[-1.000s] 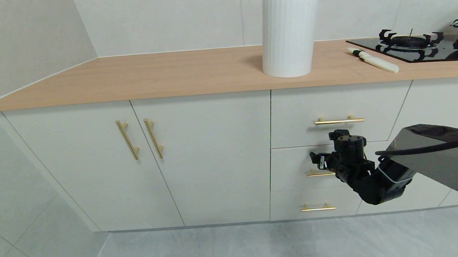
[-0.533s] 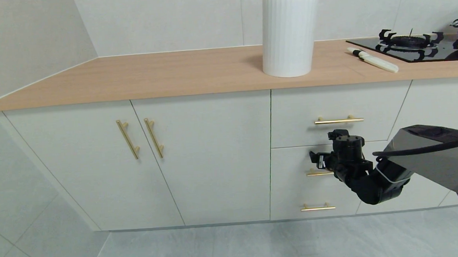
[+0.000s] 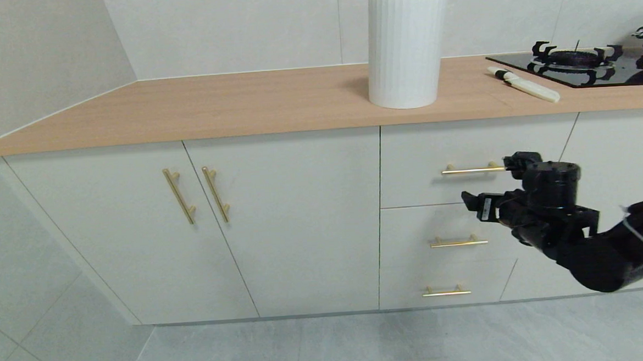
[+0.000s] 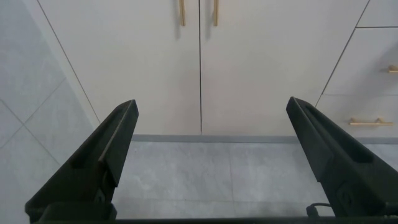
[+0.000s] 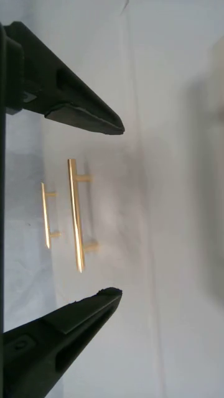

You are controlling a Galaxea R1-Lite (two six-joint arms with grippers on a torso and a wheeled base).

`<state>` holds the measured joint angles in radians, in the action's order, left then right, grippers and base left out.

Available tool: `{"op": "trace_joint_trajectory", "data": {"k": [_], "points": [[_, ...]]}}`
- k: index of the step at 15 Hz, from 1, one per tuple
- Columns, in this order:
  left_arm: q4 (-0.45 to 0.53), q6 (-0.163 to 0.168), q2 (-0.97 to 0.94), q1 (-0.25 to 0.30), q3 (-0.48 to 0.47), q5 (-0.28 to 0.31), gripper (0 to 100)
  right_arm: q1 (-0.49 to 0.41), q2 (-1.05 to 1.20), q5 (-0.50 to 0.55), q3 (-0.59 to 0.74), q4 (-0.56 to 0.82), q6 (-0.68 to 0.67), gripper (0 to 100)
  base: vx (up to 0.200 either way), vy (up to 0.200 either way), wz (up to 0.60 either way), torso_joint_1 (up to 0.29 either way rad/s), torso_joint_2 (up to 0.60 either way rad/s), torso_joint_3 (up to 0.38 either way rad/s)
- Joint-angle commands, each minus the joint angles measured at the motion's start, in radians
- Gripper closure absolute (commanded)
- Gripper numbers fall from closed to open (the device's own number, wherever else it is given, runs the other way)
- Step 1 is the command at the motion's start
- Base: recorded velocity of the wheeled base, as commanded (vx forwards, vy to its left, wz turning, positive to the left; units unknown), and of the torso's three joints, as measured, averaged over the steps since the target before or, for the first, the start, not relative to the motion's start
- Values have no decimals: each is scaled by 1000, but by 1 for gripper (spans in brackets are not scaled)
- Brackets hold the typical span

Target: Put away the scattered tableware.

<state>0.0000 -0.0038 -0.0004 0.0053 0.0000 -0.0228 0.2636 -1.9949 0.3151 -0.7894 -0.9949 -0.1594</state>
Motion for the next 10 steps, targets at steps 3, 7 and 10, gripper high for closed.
{"op": "trace_joint_trajectory", "data": {"k": [3, 7, 10], "points": [[0, -1, 0, 1, 0, 0, 0, 2, 547, 170, 303, 1, 73, 0, 0, 0, 0, 0, 0, 0], [0, -1, 0, 1, 0, 0, 0, -76, 982, 229, 501, 61, 219, 0, 0, 0, 0, 0, 0, 0], [0, -1, 0, 1, 0, 0, 0, -104, 1348, 231, 486, 383, 288, 0, 0, 0, 0, 0, 0, 0]]}}
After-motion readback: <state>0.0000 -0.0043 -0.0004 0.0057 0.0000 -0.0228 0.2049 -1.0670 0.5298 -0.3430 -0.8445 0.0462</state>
